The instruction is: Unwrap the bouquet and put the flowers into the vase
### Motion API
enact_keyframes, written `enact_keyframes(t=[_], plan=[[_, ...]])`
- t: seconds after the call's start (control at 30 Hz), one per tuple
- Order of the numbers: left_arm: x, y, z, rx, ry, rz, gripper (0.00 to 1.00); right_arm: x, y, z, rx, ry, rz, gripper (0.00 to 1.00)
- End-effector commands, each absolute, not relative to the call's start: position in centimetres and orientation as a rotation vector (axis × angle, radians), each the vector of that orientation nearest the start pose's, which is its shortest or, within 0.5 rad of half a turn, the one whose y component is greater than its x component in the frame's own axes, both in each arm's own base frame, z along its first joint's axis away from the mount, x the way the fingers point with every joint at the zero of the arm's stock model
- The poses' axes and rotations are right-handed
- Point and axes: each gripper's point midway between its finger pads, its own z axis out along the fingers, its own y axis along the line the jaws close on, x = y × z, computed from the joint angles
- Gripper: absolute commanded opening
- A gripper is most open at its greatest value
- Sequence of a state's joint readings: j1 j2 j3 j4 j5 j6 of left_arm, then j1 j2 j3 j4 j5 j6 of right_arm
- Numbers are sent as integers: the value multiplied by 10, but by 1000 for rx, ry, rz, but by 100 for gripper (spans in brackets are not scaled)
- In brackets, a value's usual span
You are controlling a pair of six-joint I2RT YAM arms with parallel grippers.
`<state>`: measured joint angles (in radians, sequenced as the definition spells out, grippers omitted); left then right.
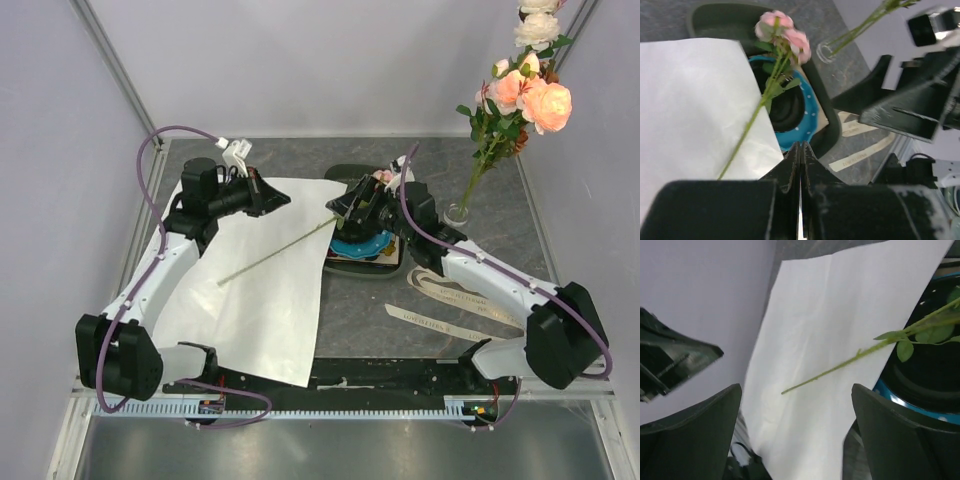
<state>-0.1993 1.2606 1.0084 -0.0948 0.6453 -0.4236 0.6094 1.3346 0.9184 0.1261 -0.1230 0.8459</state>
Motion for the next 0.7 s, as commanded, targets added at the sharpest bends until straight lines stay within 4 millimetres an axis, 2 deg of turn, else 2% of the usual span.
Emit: enact_keyframes(t=[0.0, 0.07, 0.1, 0.17, 0.2, 0.23, 0.27, 0.3, 0.33, 0.37, 0.43, 0.53, 0.57, 0.6, 0.63, 0.67], plan=[[324, -211, 281, 347, 1879, -1175, 2, 327, 318, 259, 371, 1895, 1473, 98], [332, -210, 276, 319, 1897, -1147, 2, 333, 321, 250, 384, 1917, 1458, 98], [331, -206, 262, 282, 1974, -1125, 9, 338, 321, 248, 397, 1934, 1416, 98], [343, -202, 250, 293, 2037, -1051, 37, 339, 320, 243, 363, 1958, 1331, 98], [346, -199, 238, 277, 2090, -1028, 62, 339, 319, 239, 369, 1986, 1286, 98], [346, -194, 227, 265, 2157, -991, 69, 341, 313, 240, 382, 1975, 1245, 98], [354, -187, 203, 211, 2242, -920, 73, 341, 310, 238, 377, 1979, 1216, 98], [357, -184, 196, 205, 2279, -895, 75, 339, 305, 231, 383, 1997, 1183, 98], [357, -182, 191, 226, 2315, -873, 76, 340, 299, 235, 389, 1979, 1154, 98], [361, -180, 175, 214, 2368, -848, 76, 337, 296, 232, 384, 1989, 1132, 98], [367, -168, 164, 231, 2406, -727, 75, 336, 290, 233, 349, 1986, 1093, 98], [372, -162, 148, 318, 2431, -636, 73, 333, 286, 231, 309, 1992, 1061, 98], [367, -163, 140, 347, 2465, -633, 73, 331, 287, 231, 290, 1997, 1069, 98], [365, -164, 123, 388, 2510, -618, 74, 330, 287, 232, 275, 1997, 1069, 98], [368, -165, 121, 414, 2524, -598, 75, 328, 286, 232, 265, 2002, 1074, 98], [358, -169, 110, 452, 2583, -591, 75, 326, 288, 233, 250, 2006, 1087, 98]])
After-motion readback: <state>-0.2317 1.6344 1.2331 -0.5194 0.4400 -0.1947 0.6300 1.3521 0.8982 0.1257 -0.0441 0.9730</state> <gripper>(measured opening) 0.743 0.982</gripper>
